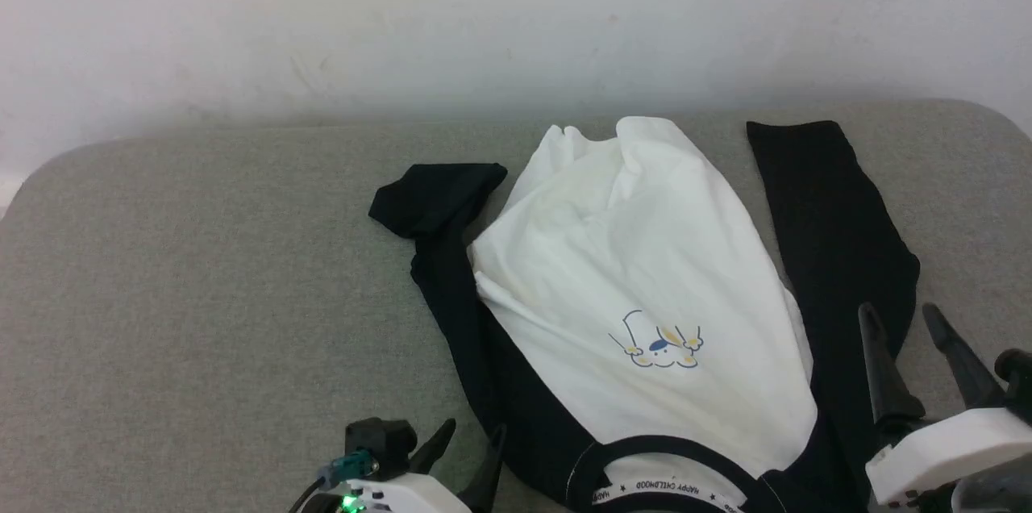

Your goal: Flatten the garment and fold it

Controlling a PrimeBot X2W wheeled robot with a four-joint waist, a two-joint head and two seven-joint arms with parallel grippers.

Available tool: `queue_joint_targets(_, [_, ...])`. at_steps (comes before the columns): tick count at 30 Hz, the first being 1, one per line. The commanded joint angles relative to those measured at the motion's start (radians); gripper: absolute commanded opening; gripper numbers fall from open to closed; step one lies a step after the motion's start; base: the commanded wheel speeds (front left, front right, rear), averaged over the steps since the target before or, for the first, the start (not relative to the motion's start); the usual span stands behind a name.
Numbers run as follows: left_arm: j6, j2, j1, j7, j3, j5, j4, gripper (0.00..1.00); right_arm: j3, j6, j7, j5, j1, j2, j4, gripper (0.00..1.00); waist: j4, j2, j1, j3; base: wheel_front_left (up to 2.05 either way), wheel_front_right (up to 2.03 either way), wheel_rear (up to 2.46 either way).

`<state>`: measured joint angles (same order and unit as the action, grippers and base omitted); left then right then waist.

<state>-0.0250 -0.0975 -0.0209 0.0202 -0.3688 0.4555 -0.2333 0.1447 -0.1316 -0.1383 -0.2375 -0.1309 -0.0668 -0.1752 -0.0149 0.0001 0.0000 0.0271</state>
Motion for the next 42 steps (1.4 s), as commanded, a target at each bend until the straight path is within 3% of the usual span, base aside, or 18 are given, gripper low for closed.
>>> queue_joint_targets(1, [0.016, 0.003, 0.010, 0.022, -0.004, -0.001, -0.009, 1.00, -0.005, 0.001, 0.033, 0.013, 0.019, -0.007, -0.004, 1.00, -0.007, -0.0001, 0.0000, 0.010, 0.00, 0.00, 0.00])
queue_joint_targets(7, [0.067, 0.015, 0.047, 0.107, -0.004, 0.015, -0.073, 1.00, -0.019, 0.001, 0.088, 0.026, 0.039, -0.005, 0.020, 1.00, -0.026, -0.0001, 0.0000, 0.038, 0.00, 0.00, 0.00])
queue_joint_targets(12, [0.033, 0.022, 0.070, 0.129, -0.024, 0.045, -0.104, 1.00, -0.020, 0.001, 0.107, 0.030, 0.045, -0.001, 0.046, 1.00, -0.027, -0.0001, 0.0000, 0.053, 0.00, 0.00, 0.00])
queue_joint_targets(13, [0.027, 0.023, 0.073, 0.131, -0.028, 0.049, -0.108, 0.41, -0.020, 0.001, 0.109, 0.031, 0.046, 0.000, 0.050, 1.00, -0.025, -0.0001, 0.0000, 0.055, 0.00, 0.00, 0.00])
queue_joint_targets(14, [0.023, 0.024, 0.075, 0.130, -0.029, 0.054, -0.112, 0.00, -0.020, 0.001, 0.112, 0.032, 0.047, 0.001, 0.055, 1.00, -0.022, -0.0001, 0.0000, 0.055, 0.00, 0.00, 0.00])
queue_joint_targets(20, [0.018, 0.014, 0.059, 0.079, -0.005, 0.072, -0.102, 0.00, -0.015, 0.001, 0.089, 0.041, 0.038, 0.003, 0.094, 1.00, 0.010, -0.0001, 0.0000, 0.028, 0.00, 0.00, 0.00])
queue_joint_targets(26, [0.039, -0.037, 0.002, 0.007, 0.059, 0.085, -0.020, 0.00, -0.018, 0.001, 0.003, 0.049, -0.009, 0.008, 0.154, 1.00, 0.055, -0.0001, 0.0000, -0.006, 0.00, 0.00, 0.00])
queue_joint_targets(34, [0.036, -0.062, -0.071, 0.023, 0.058, 0.104, 0.031, 0.00, -0.009, 0.001, -0.069, 0.057, -0.047, 0.015, 0.208, 1.00, 0.074, -0.0001, 0.0000, -0.015, 0.00, 0.00, 0.00])
queue_joint_targets(35, [0.034, -0.057, -0.076, 0.019, 0.056, 0.108, 0.034, 0.44, -0.009, 0.001, -0.071, 0.053, -0.049, 0.016, 0.209, 1.00, 0.072, -0.0001, 0.0000, -0.016, 0.00, 0.00, 0.00])
queue_joint_targets(36, [0.035, -0.052, -0.080, 0.012, 0.055, 0.108, 0.035, 1.00, -0.014, 0.001, -0.076, 0.038, -0.053, 0.016, 0.211, 1.00, 0.069, -0.0001, 0.0000, -0.019, 0.00, 0.00, 0.00])
queue_joint_targets(42, [0.040, -0.048, -0.107, -0.074, 0.045, 0.076, 0.037, 1.00, -0.094, 0.001, -0.195, -0.175, -0.140, 0.016, 0.162, 1.00, 0.038, -0.0001, 0.0000, -0.043, 0.00, 0.00, 0.00])
